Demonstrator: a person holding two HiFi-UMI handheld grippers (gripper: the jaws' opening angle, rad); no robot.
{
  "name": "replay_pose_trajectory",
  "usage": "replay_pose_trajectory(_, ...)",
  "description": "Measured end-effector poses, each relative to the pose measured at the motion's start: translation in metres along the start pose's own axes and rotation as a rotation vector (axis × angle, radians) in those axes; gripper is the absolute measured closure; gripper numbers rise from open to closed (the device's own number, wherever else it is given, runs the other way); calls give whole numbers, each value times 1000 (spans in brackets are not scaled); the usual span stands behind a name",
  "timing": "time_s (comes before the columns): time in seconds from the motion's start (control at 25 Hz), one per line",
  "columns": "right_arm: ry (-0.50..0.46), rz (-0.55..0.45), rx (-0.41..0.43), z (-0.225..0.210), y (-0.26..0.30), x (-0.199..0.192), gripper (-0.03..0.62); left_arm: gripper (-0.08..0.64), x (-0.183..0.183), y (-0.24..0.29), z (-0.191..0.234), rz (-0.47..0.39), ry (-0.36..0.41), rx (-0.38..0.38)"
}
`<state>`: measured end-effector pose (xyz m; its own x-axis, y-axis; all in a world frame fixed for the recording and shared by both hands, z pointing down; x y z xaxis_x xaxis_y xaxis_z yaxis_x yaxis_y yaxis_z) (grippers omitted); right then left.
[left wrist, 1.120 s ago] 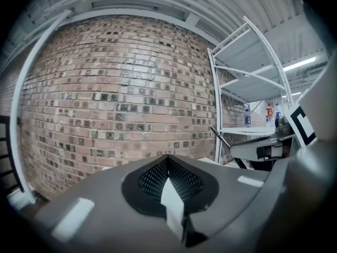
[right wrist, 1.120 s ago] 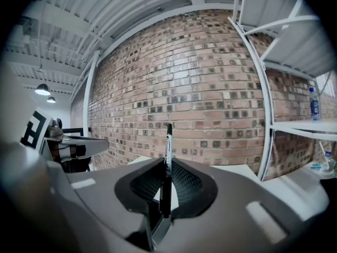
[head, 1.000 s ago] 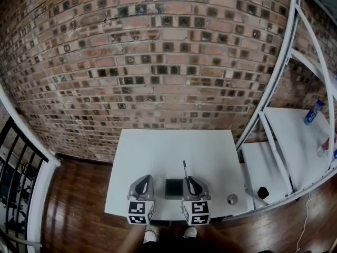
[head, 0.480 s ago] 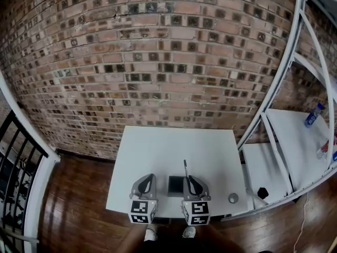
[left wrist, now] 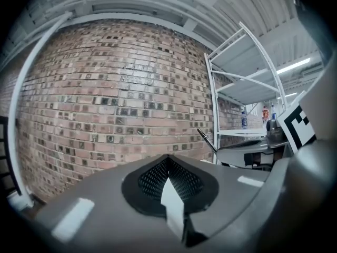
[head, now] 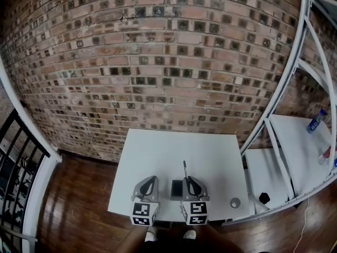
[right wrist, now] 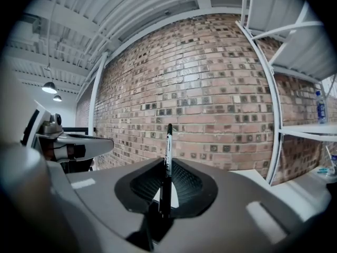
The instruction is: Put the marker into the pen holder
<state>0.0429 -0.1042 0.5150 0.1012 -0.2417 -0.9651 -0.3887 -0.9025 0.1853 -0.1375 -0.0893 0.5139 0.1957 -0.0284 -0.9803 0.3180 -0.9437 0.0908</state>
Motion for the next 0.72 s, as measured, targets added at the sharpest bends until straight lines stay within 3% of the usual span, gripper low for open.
replay_pose_trajectory(0.36, -2, 33, 44, -5, 22, -33, 545, 546, -5, 7, 14, 10, -1, -15)
replay_pose_trajectory(0.52, 19, 125, 86, -16, 17, -61, 457, 546, -5, 11, 15, 17, -15, -20)
replay_pose_trajectory(0.6, 14, 108, 57, -23, 11, -61, 460, 546, -7, 14, 14, 24, -20, -23)
replay_pose_trajectory(0.72, 17, 44, 28, -30, 5, -47, 534, 546, -9, 16, 10, 26, -32, -30)
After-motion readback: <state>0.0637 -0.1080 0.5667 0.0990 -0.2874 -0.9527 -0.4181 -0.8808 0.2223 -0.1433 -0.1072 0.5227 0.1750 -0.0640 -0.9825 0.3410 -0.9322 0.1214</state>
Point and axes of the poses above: the fingertips, and each gripper's own axes: y forward along the fingers, z to its left, x out of its top, the point moved 8 cm from there along -y, backward along the fingers, and after that the axes turned 12 degrees about y, right-handed, at the moved point
